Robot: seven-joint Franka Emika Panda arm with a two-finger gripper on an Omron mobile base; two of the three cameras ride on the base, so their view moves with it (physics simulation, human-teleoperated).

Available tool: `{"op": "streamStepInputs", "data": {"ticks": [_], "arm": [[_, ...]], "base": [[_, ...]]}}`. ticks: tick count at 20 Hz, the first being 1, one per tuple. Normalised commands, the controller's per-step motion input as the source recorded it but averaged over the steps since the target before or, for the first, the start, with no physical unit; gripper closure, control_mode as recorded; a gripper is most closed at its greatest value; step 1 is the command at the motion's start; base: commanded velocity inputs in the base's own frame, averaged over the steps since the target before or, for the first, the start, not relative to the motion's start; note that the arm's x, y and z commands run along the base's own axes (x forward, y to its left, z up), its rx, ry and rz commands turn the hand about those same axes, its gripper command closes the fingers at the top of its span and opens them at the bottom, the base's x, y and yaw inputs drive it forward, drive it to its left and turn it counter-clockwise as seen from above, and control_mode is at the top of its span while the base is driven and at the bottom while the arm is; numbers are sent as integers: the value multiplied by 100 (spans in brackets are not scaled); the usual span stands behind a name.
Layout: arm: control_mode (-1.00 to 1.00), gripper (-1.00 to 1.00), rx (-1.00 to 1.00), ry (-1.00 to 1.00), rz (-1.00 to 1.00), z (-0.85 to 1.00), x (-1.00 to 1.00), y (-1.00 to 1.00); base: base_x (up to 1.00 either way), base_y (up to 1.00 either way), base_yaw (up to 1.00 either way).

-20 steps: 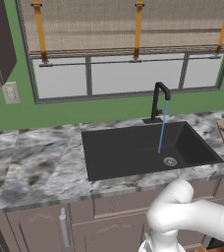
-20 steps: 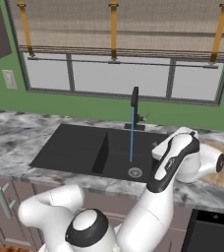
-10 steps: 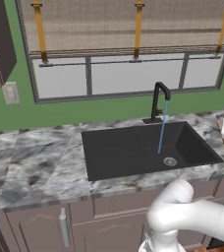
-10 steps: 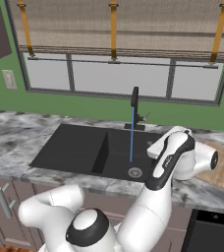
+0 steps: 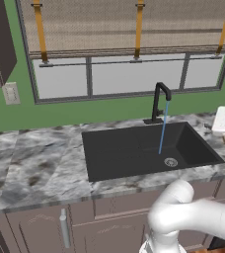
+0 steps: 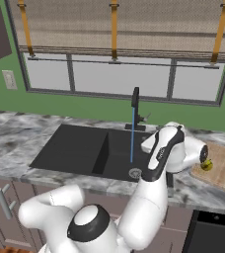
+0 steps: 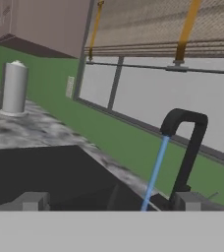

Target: Pick the pear from the sink and place it on the cutting board to airdry. Then turn off the sink faucet.

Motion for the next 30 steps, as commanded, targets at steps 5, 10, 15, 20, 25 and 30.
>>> {"op": "streamStepInputs", "data": {"ticks": [5,10,15,20,25,30], "arm": [[-100,-100,0,0,0,0,38,21],[-100,-100,0,2,0,0,31,13],[-100,-100,0,3,0,0,30,5],[-100,-100,0,4,0,-6,30,11],[-100,-100,0,8,-1,-16,29,13],[-100,-100,0,10,-4,-19,28,5]], "base": [[0,0,0],[0,0,0],[0,0,0],[0,0,0],[0,0,0],[0,0,0]]}}
